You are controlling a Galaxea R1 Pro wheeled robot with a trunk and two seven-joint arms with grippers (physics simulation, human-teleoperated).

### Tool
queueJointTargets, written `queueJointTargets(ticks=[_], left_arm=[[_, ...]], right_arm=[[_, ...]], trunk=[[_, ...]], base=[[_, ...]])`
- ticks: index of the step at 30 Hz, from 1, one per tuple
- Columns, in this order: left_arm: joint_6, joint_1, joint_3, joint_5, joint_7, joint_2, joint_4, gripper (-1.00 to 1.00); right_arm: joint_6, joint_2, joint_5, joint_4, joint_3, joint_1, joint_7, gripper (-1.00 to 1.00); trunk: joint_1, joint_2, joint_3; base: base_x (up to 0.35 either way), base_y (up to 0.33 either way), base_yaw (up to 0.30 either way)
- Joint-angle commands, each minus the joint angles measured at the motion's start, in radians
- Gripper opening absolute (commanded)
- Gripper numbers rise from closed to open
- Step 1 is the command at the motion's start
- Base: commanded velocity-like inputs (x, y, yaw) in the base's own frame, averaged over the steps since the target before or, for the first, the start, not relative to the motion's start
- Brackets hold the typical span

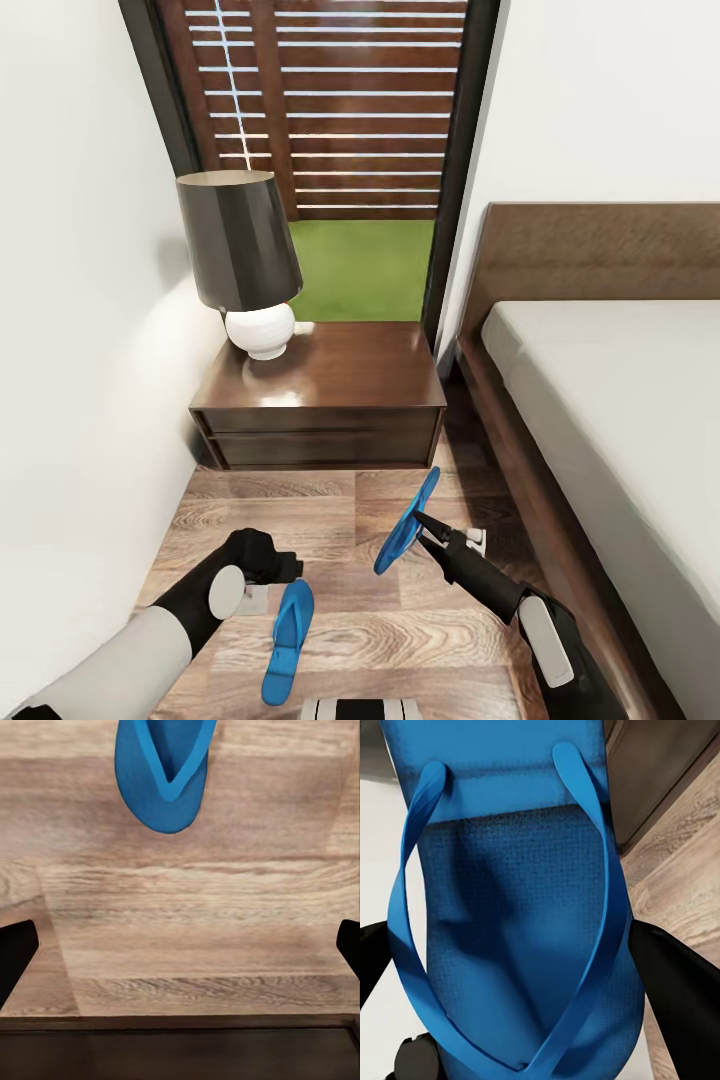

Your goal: In the bedroom, move the book from the bed onto either nightstand, and place the two sandals side by side next to the bed.

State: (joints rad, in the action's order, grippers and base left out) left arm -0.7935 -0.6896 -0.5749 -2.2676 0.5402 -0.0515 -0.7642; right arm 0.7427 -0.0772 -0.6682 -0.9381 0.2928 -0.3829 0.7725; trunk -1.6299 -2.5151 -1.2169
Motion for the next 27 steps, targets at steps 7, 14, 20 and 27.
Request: queueJointTargets(ticks=[7, 14, 20, 27], left_arm=[[-0.002, -0.001, -0.004, -0.001, 0.002, 0.007, -0.003, 1.00], [-0.003, -0.001, -0.003, -0.001, 0.003, 0.007, -0.004, 1.00], [-0.003, -0.001, -0.004, -0.001, 0.000, 0.009, -0.013, 1.00], [-0.003, -0.001, -0.005, -0.001, 0.000, 0.010, -0.033, 1.00]], right_arm=[[0.006, -0.001, -0.001, 0.000, 0.002, -0.001, 0.002, -1.00], [0.006, -0.001, -0.001, -0.001, 0.002, -0.001, 0.002, -1.00], [0.006, -0.001, -0.001, -0.001, 0.002, -0.001, 0.002, -1.00], [0.006, -0.001, -0.001, -0.001, 0.003, -0.001, 0.002, -1.00]], trunk=[[-0.001, -0.001, -0.012], [-0.004, -0.003, -0.039], [-0.007, -0.004, -0.063], [-0.010, -0.006, -0.090]], base=[[0.000, 0.000, 0.000], [0.000, 0.000, 0.000], [0.000, 0.000, 0.000], [0.000, 0.000, 0.000]])
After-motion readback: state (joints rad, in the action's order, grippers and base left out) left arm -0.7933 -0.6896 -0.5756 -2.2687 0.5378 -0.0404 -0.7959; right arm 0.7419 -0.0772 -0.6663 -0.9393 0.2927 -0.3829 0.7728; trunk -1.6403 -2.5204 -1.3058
